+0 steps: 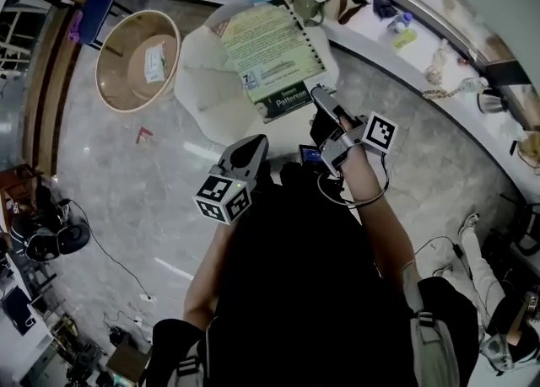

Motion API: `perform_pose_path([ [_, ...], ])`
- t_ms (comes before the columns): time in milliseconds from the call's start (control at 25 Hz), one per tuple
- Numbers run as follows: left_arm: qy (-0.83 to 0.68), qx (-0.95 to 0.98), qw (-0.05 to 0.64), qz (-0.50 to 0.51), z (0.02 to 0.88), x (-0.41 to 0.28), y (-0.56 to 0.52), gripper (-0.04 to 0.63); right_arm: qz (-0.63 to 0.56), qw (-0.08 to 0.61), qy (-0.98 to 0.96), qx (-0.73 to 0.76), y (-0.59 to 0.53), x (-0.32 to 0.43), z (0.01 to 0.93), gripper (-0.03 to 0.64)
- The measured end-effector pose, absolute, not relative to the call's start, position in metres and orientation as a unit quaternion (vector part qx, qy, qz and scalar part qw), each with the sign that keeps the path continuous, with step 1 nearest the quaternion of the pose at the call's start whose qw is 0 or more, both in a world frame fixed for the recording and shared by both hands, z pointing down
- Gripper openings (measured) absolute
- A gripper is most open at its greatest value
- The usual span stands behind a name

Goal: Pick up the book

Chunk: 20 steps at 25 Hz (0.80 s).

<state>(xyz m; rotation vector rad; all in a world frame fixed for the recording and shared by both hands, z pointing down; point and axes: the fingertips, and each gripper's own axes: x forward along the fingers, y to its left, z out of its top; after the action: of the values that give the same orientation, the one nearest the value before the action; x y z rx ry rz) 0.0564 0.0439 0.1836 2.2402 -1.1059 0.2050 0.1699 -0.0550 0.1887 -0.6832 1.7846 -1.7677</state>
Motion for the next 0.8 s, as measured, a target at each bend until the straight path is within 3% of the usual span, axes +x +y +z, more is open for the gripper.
perform_pose_path([
  [480,-0.420,0.845,0.323,0.080,0.176,0.045,0.033,0.015,-0.669,0.276,0.644,-0.248,-0.053,0.167,0.190,0.181],
  [800,-0.406,0.856,0.312,0.068,0.179,0.017,0.109,0.015,-0.658,0.307,0.627,-0.282,0.030,0.159,0.190,0.181],
])
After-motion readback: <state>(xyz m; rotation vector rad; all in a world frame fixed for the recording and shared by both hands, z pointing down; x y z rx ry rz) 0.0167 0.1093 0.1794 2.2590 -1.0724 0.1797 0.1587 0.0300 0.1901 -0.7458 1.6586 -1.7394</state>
